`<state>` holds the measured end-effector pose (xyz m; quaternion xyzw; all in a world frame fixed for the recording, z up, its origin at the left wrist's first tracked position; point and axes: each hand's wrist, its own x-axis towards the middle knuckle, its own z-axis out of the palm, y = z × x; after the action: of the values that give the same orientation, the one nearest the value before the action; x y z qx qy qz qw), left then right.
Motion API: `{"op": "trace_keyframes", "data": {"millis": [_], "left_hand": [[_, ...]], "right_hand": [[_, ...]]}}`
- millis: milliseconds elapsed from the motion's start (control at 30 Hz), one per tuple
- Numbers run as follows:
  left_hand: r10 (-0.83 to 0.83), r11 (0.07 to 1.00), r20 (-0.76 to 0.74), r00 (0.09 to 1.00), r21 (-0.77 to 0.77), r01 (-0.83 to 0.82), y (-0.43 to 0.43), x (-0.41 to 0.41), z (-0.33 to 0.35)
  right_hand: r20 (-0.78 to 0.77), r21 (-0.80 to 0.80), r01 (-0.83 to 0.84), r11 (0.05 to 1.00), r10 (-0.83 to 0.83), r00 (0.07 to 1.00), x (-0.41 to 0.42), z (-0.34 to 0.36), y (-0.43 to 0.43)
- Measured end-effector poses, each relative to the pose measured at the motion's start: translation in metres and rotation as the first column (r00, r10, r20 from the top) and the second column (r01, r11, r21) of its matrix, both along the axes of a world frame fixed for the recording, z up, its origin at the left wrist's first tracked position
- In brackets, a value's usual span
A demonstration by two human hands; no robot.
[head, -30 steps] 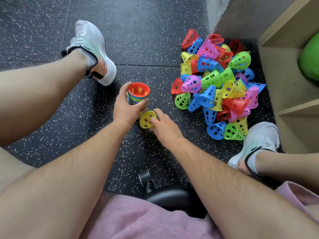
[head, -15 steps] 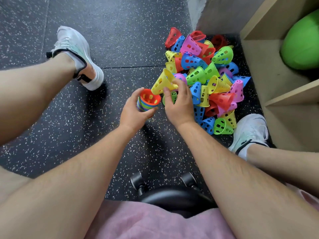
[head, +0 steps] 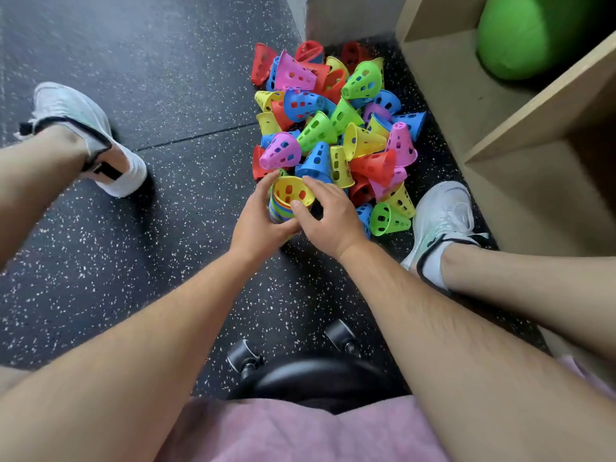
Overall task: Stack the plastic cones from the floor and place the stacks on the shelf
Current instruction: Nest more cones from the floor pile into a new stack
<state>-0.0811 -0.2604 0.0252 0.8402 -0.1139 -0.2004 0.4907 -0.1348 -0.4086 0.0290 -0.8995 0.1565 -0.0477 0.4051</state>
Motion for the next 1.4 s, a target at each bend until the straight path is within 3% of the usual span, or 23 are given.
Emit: {"op": "trace_keyframes", "data": {"millis": [100, 200, 267, 367, 467, 600, 733, 1000, 1400], "left_hand": [[-0.078, 0.996, 0.016, 0.997, 0.043, 0.077, -0.011, -0.003, -0.005], [-0.117, 0.991, 0.006, 0.993, 0.059, 0.116, -0.023, -0.009, -0.006], [-0.143, 0.988, 0.018, 0.99, 0.063, 0.142, -0.028, -0.015, -0.008], [-0.187, 0.981, 0.041, 0.982, 0.064, 0.184, -0.034, -0.021, -0.011], [-0.225, 0.973, 0.051, 0.973, 0.073, 0.221, -0.038, -0.023, -0.01], [-0.207, 0.977, 0.042, 0.977, 0.067, 0.204, -0.041, -0.025, -0.012], [-0.181, 0.98, 0.047, 0.982, 0.096, 0.176, -0.043, -0.027, -0.011], [-0.169, 0.983, 0.049, 0.984, 0.078, 0.165, -0.056, -0.029, -0.014], [-0.218, 0.975, 0.045, 0.975, 0.052, 0.215, -0.076, -0.036, -0.018]], "right_hand": [[0.012, -0.006, 0.045, 0.999, -0.045, 0.999, -0.02, -0.004, -0.014], [0.071, -0.006, 0.215, 0.977, -0.214, 0.974, -0.043, -0.017, -0.028], [0.098, -0.103, 0.285, 0.953, -0.276, 0.956, -0.057, -0.03, -0.038], [0.007, -0.24, 0.249, 0.938, -0.255, 0.967, -0.072, -0.044, -0.051], [-0.163, -0.236, 0.169, 0.957, -0.21, 0.964, -0.077, -0.048, -0.055], [-0.093, -0.258, 0.169, 0.951, -0.198, 0.976, -0.072, -0.046, -0.054], [-0.042, -0.175, 0.292, 0.94, -0.304, 0.952, -0.063, -0.036, -0.057], [0.249, -0.001, 0.507, 0.862, -0.491, 0.835, -0.046, -0.003, -0.074], [0.196, 0.057, 0.442, 0.895, -0.444, 0.874, -0.05, 0.03, -0.089]]}}
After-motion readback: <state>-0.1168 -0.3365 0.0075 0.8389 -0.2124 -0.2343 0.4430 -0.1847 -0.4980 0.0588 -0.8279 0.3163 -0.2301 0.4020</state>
